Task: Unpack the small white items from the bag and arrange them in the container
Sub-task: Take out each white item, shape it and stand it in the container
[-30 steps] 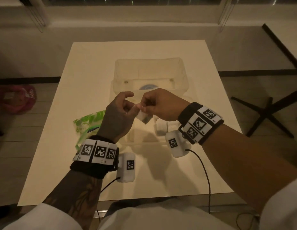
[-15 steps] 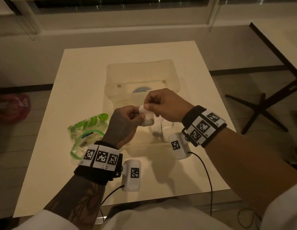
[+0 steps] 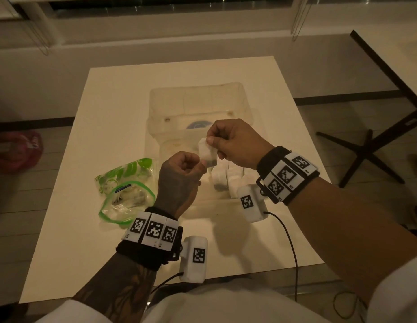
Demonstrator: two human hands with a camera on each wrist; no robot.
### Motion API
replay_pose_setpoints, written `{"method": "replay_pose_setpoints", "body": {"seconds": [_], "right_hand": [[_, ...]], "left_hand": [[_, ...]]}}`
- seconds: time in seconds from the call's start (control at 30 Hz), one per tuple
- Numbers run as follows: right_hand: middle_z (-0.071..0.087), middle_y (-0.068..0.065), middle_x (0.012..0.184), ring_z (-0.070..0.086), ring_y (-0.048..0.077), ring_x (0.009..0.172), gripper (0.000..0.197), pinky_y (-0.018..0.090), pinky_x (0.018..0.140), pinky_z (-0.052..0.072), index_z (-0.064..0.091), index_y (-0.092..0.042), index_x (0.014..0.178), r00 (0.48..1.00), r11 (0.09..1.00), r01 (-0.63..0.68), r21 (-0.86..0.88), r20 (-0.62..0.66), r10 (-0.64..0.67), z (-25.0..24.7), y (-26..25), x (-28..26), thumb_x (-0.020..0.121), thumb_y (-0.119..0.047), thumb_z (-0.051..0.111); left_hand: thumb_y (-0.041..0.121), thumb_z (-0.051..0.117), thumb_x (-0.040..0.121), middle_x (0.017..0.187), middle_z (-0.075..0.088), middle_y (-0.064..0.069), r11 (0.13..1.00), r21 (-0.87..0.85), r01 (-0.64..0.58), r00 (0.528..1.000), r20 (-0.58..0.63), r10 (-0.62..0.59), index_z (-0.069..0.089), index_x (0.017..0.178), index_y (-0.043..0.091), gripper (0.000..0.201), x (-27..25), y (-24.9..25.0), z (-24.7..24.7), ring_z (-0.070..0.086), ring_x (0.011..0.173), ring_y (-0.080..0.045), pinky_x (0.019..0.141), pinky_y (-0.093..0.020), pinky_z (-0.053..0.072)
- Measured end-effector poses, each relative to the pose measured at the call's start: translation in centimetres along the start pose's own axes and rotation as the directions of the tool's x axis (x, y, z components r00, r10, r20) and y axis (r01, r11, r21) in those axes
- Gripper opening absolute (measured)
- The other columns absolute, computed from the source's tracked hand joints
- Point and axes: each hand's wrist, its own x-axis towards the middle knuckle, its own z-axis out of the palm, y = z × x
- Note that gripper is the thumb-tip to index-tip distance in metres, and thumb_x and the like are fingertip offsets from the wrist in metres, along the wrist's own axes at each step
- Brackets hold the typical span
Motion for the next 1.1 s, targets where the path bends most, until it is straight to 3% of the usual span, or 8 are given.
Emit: {"method": "replay_pose_setpoints", "body": {"seconds": [0.17, 0.27, 0.47, 0.67, 0.8, 0.9, 1.0, 1.1], "right_hand": [[0.061, 0.004, 0.060, 0.056, 0.010, 0.051, 0.009, 0.024, 0.052, 0.046, 0.064, -0.007, 0.088, 1.000, 0.999, 0.001, 0.033, 0.000, -0.001, 0.4, -0.1, 0.1, 0.094, -0.012, 0.059], [0.061, 0.007, 0.061, 0.055, 0.010, 0.048, 0.009, 0.026, 0.050, 0.047, 0.063, -0.007, 0.089, 1.000, 0.999, -0.008, 0.051, -0.013, 0.009, 0.5, -0.2, 0.0, 0.095, -0.011, 0.057], [0.062, 0.007, 0.066, 0.057, 0.010, 0.049, 0.010, 0.027, 0.049, 0.049, 0.064, -0.003, 0.092, 0.997, 0.997, 0.010, 0.074, -0.074, -0.004, 0.6, -0.3, 0.1, 0.094, -0.011, 0.059], [0.065, -0.003, 0.073, 0.059, 0.011, 0.049, 0.010, 0.025, 0.049, 0.051, 0.067, -0.001, 0.091, 0.993, 0.996, 0.035, 0.088, -0.112, -0.025, 0.9, -0.5, 0.0, 0.093, -0.009, 0.061], [0.063, -0.015, 0.075, 0.062, 0.010, 0.056, 0.008, 0.020, 0.050, 0.048, 0.069, -0.002, 0.090, 0.998, 0.998, 0.038, 0.053, -0.058, -0.034, 0.4, -0.6, 0.0, 0.090, -0.010, 0.066], [0.064, -0.014, 0.070, 0.057, 0.004, 0.058, 0.006, 0.016, 0.057, 0.047, 0.072, -0.010, 0.089, 0.997, 0.995, 0.074, -0.073, 0.005, -0.074, -0.3, -0.7, 0.0, 0.087, -0.015, 0.069], [0.062, -0.021, 0.059, 0.052, 0.001, 0.052, 0.008, 0.014, 0.054, 0.046, 0.071, -0.006, 0.090, 0.995, 0.995, 0.087, -0.052, 0.050, -0.085, -0.8, -1.2, 0.0, 0.089, -0.013, 0.068], [0.059, -0.030, 0.057, 0.052, -0.001, 0.049, 0.010, 0.012, 0.052, 0.045, 0.069, -0.006, 0.095, 0.995, 0.993, 0.086, -0.085, 0.065, -0.081, -1.1, -1.6, 0.1, 0.091, -0.015, 0.065]], "left_hand": [[0.021, 0.067, 0.090, 0.086, 0.073, -0.002, 0.999, -0.037, -0.024, 1.000, 0.006, 0.024, 0.063, 0.087, 0.024, 0.005, 0.1, 0.6, 0.0, 0.070, 0.077, -0.019, 0.059, -0.034, 0.059], [0.015, 0.072, 0.086, 0.090, 0.071, -0.004, 0.992, -0.123, 0.003, 0.997, -0.074, -0.013, 0.057, 0.095, 0.021, 0.018, 0.2, 0.6, 0.2, 0.072, 0.077, -0.019, 0.059, -0.034, 0.060], [0.016, 0.073, 0.084, 0.084, 0.070, -0.018, 0.988, -0.153, -0.003, 0.995, -0.095, -0.011, 0.059, 0.079, 0.019, 0.015, 0.3, 0.1, 0.4, 0.072, 0.077, -0.029, 0.061, -0.035, 0.057], [0.023, 0.074, 0.084, 0.082, 0.071, -0.008, 0.998, -0.058, -0.037, 0.994, -0.109, 0.030, 0.062, 0.082, 0.022, 0.012, 0.5, 0.2, 0.6, 0.070, 0.074, -0.022, 0.059, -0.036, 0.059], [0.023, 0.067, 0.090, 0.082, 0.069, 0.000, 0.997, 0.006, -0.073, 0.991, -0.108, 0.073, 0.063, 0.087, 0.024, 0.005, 0.5, 0.4, 0.2, 0.068, 0.076, -0.018, 0.064, -0.041, 0.060], [0.030, 0.063, 0.092, 0.085, 0.072, 0.006, 0.997, -0.062, -0.054, 0.999, 0.001, 0.055, 0.067, 0.091, 0.031, 0.004, 0.3, 1.2, -0.3, 0.069, 0.085, -0.016, 0.078, -0.041, 0.059], [0.039, 0.061, 0.092, 0.090, 0.075, 0.008, 0.991, -0.134, 0.012, 0.994, 0.109, 0.002, 0.070, 0.097, 0.029, 0.014, 0.3, 1.9, -0.5, 0.069, 0.091, -0.015, 0.078, -0.037, 0.057], [0.034, 0.057, 0.095, 0.088, 0.075, 0.005, 0.991, -0.127, 0.047, 0.992, 0.120, -0.031, 0.071, 0.093, 0.024, 0.017, 0.7, 1.8, -0.6, 0.071, 0.091, -0.015, 0.079, -0.038, 0.057]]}}
